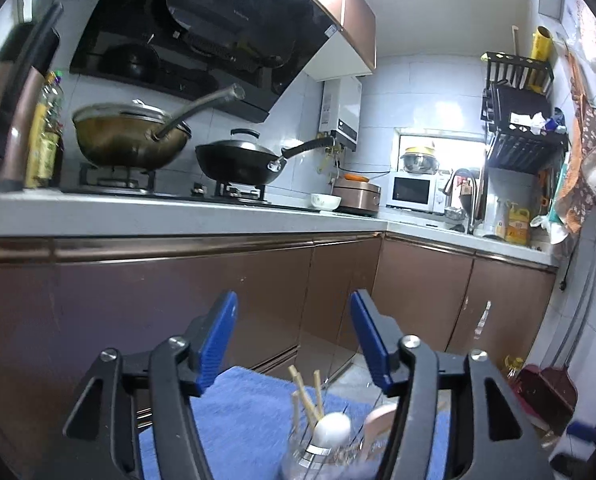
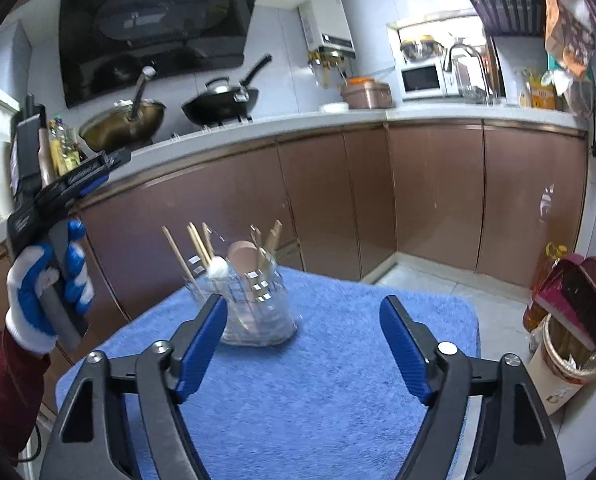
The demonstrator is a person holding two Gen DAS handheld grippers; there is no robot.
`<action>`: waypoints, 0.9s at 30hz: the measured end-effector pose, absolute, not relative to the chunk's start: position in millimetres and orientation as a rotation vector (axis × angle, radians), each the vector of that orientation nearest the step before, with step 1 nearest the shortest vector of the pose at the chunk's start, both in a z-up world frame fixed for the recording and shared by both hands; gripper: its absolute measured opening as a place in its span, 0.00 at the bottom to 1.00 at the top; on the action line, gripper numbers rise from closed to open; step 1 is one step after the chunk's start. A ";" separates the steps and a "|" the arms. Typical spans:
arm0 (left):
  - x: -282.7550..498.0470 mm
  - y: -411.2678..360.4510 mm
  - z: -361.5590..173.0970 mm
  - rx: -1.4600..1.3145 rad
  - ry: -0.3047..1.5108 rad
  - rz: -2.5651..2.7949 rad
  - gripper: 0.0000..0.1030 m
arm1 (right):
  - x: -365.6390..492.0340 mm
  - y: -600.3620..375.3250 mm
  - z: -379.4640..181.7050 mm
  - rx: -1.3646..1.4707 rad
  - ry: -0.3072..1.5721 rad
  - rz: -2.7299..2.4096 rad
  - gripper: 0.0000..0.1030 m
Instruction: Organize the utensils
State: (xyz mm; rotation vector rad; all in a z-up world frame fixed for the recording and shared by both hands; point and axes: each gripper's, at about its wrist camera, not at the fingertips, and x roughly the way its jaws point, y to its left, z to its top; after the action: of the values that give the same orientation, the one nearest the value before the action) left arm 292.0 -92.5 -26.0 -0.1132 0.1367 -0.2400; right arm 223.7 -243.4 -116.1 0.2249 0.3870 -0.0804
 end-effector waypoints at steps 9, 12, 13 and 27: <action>208.6 -48.5 -8.2 -0.064 0.200 -0.189 0.63 | 182.2 -215.1 -67.5 0.198 0.283 -0.082 0.98; 181.8 -35.1 -4.3 -0.061 0.197 -0.153 0.63 | 169.4 -204.0 -55.5 0.189 0.260 -0.078 1.00; 173.2 -30.7 -2.8 -0.062 0.195 -0.142 0.63 | 165.3 -199.9 -53.0 0.182 0.255 -0.079 1.00; 87.5 -5.2 -3.0 0.003 0.159 0.021 0.77 | 106.3 -168.3 -29.5 0.127 0.177 -0.206 1.00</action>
State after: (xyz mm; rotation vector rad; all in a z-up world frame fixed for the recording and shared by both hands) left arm 87.5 -5.2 -3.0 0.0025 0.1591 0.0210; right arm 106.3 -168.3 -29.5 0.1266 0.1767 -0.2059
